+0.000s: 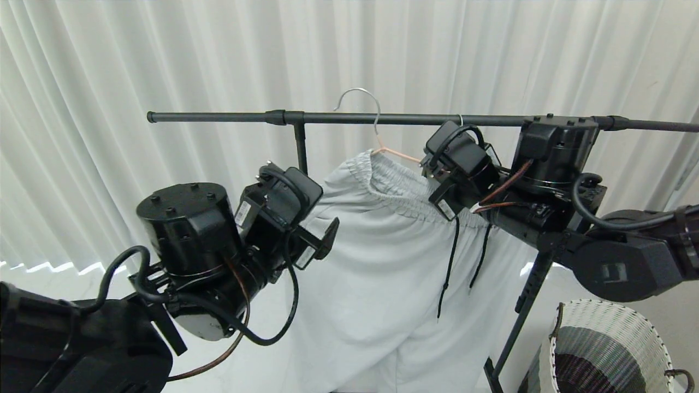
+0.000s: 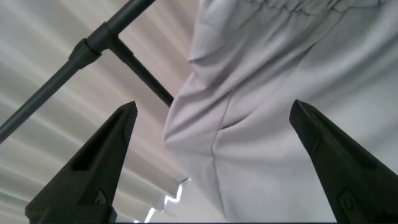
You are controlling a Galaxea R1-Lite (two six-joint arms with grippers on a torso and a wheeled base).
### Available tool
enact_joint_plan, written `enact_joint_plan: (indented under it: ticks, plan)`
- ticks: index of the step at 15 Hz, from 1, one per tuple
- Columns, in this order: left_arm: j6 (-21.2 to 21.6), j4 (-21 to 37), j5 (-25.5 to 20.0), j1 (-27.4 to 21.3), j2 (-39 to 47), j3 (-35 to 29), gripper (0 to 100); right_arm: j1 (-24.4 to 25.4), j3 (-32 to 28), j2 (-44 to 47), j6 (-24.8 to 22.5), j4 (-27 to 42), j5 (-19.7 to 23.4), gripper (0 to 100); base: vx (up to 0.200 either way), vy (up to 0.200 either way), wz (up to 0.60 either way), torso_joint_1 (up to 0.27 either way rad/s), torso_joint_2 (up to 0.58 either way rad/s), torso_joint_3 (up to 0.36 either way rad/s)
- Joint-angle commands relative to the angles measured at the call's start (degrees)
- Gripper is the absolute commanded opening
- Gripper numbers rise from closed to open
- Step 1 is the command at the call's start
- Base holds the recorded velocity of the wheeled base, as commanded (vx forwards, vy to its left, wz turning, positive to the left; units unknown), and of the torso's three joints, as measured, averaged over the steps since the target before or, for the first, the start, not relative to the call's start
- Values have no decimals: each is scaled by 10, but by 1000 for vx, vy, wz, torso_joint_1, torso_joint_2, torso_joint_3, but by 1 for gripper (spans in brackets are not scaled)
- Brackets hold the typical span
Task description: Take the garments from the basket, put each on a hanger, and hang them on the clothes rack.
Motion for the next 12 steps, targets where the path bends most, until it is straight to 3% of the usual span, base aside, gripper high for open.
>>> enact_joint_plan:
  ticks: [1,4,6,10,12]
  plan:
    - [-26,0,-1,17,-57,45,100,-8,25,-31,19,0,0,0,0,0,0,0,0,0]
    - [-77,-3,-31,79,-81,122,100,-8,56,-62,66,1,3,0,0,0,0,0,0,0]
    - [-100,-10,-115,151,-77,179,100,-4,64,-75,71,0,8,0,0,0,0,0,0,0]
    - [-100,-10,-230,253,-41,219,100,-1,85,-100,108,-7,46,0,0,0,0,0,0,0]
    - [-100,-10,-319,300,-28,238,100,1,87,-112,114,-9,48,0,0,0,0,0,0,0]
